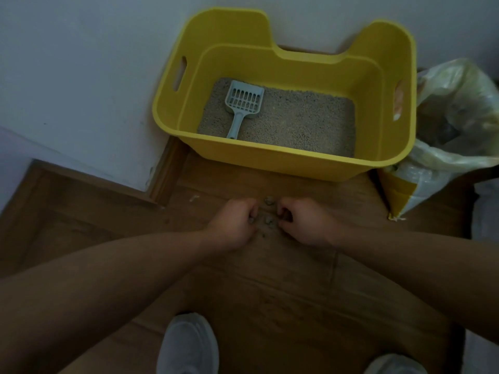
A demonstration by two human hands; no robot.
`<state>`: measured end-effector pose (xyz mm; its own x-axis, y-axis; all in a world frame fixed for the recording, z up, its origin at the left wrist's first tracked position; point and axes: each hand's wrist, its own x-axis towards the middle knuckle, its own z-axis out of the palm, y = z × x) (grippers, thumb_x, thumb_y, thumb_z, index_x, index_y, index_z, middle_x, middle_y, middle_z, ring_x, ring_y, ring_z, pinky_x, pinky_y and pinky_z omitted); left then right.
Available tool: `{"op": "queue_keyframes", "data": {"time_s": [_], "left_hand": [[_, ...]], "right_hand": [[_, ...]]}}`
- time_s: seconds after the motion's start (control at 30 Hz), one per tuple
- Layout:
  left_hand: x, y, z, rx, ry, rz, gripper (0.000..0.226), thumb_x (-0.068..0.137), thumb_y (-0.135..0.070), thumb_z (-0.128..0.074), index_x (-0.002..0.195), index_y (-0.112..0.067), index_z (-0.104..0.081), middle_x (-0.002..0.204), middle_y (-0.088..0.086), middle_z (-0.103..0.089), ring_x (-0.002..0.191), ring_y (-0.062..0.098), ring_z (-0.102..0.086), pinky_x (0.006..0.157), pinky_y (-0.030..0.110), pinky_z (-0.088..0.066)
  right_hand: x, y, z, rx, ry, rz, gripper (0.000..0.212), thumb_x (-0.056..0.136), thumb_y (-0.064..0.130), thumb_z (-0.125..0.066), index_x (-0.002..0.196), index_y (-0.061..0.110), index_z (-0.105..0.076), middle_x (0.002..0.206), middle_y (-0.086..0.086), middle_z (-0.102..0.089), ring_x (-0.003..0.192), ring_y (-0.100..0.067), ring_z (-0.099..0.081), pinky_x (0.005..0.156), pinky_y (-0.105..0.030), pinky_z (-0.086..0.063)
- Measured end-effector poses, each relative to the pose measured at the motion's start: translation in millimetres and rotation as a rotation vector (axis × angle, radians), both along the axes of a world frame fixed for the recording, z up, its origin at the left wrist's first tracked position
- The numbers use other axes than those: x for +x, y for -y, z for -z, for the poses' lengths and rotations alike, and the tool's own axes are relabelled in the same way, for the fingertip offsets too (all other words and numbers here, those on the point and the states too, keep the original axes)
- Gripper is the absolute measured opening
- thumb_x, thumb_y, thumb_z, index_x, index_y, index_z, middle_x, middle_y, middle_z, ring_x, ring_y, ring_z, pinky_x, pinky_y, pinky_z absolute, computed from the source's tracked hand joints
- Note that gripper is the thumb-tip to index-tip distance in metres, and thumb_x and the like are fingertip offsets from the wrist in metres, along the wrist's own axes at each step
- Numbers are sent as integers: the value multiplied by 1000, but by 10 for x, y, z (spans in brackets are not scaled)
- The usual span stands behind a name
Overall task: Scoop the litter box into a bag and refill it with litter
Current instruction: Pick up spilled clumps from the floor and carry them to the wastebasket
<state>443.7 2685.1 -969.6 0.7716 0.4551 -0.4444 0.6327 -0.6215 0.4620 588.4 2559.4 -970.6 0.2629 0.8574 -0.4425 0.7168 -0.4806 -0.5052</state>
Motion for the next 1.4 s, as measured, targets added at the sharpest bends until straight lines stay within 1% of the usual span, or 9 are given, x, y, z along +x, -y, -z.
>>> {"op": "queue_keyframes", "data": {"time_s": [0.17,0.27,0.37,0.63,0.83,1.0,1.1,1.23,1.4], "left_hand": [[-24,-25,34,18,-31,-54,31,82,-21,-74,108,-23,-57,95,-1,-62,93,21,-59,72,28,-41],[3,-57,56,41,-30,-24,46,85,-26,-73,127,-21,-57,113,2,-64,105,23,-59,83,33,-46],[43,-74,80,56,-36,8,50,86,-29,-71,133,-23,-56,123,2,-61,112,23,-57,93,35,-47],[123,-59,162,18,-30,47,25,85,-23,-68,111,-26,-66,116,7,-60,107,28,-58,89,37,-49],[140,-82,179,7,-3,60,22,81,-18,-70,87,-32,-53,93,-3,-50,90,23,-56,74,35,-46],[133,-114,173,-10,70,49,17,82,-18,-70,84,-23,-54,84,-5,-51,82,19,-53,66,32,-41],[125,-150,142,-23,106,38,18,84,-21,-71,83,-20,-53,82,-3,-54,79,19,-51,63,32,-40],[134,-164,61,12,117,41,14,84,-20,-67,82,-18,-53,81,-1,-58,78,20,-53,65,36,-45],[150,-163,10,47,81,48,11,83,-18,-66,84,-23,-56,80,-5,-62,78,20,-59,65,34,-48]], "right_hand": [[-97,29,54,-23,-66,104,18,89,28,-67,105,22,-64,95,4,-62,87,-13,-58,68,-25,-40],[-118,52,89,-55,-84,140,21,89,31,-67,108,23,-63,95,5,-62,86,-12,-57,69,-26,-41],[-135,53,114,-65,-95,185,22,88,32,-68,107,23,-62,98,4,-65,86,-13,-57,71,-27,-44],[-249,-2,128,-13,-26,179,24,87,31,-69,106,16,-64,105,-4,-68,97,-23,-62,75,-30,-45],[-258,-50,150,-28,-18,149,17,87,30,-68,94,15,-64,96,-4,-65,90,-22,-60,70,-31,-41],[-262,-35,126,27,-63,166,10,85,22,-67,81,16,-59,82,0,-59,78,-18,-53,64,-32,-37],[-250,-6,103,74,-96,214,13,83,21,-66,76,20,-55,77,1,-59,73,-17,-53,63,-34,-41],[-218,3,50,82,-105,273,11,83,20,-68,78,20,-58,77,3,-61,73,-13,-55,63,-33,-45],[-168,-8,51,93,-150,326,16,83,16,-69,82,28,-59,80,11,-61,79,-10,-58,63,-23,-44]]}}
